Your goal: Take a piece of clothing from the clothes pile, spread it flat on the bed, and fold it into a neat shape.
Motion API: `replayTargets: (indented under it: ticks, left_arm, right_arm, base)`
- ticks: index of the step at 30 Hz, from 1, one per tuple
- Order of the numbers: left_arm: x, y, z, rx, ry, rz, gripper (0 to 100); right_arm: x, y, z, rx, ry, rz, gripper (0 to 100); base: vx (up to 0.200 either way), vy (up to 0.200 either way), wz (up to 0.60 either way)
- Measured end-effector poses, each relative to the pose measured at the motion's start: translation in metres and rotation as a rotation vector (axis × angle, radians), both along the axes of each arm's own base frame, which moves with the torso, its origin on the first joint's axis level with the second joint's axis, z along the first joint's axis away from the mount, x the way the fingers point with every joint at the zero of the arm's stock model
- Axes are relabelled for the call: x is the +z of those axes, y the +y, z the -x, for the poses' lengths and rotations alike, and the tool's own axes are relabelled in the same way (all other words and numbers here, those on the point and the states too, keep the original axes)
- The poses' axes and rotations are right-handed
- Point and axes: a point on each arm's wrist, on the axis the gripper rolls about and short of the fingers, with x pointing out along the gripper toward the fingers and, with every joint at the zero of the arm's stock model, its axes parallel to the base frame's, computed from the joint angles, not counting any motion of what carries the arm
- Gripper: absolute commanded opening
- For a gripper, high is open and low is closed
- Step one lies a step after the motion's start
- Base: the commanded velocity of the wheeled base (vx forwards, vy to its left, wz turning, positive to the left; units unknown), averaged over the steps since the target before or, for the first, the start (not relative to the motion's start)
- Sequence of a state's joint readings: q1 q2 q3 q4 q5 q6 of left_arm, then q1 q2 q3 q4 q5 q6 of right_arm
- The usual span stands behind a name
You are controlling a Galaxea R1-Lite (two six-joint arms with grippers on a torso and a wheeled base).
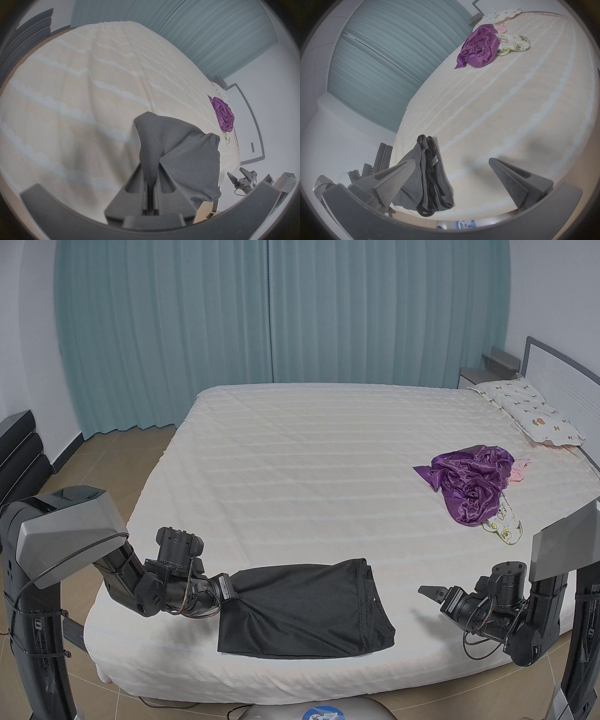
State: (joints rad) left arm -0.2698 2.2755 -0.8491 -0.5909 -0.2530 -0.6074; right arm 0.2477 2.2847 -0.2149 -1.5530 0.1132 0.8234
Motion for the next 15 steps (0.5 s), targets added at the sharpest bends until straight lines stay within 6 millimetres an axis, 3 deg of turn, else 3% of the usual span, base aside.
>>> replayTargets:
  ticks: [2,3,15]
  left_arm:
    - [-0.001,-0.001,0.002,-0.003,0.003,-0.001,0]
    - [-0.001,-0.001,0.003,-0.005,0.006,-0.002,100]
    - [-0.001,-0.005,0.011,-0.022,0.012,-0.002,100]
  right_arm:
    - [0.000,0.001,0.000,0.002,-0.001,0.000,100]
    - [0.000,0.001,0.000,0.003,-0.003,0.000,100]
    - [0.005,0.017,-0.008,0.053,-0.061,0.003,100]
  base:
    - [0.000,0.000,0.00]
    - [0.000,0.000,0.00]
    - [0.000,0.000,0.00]
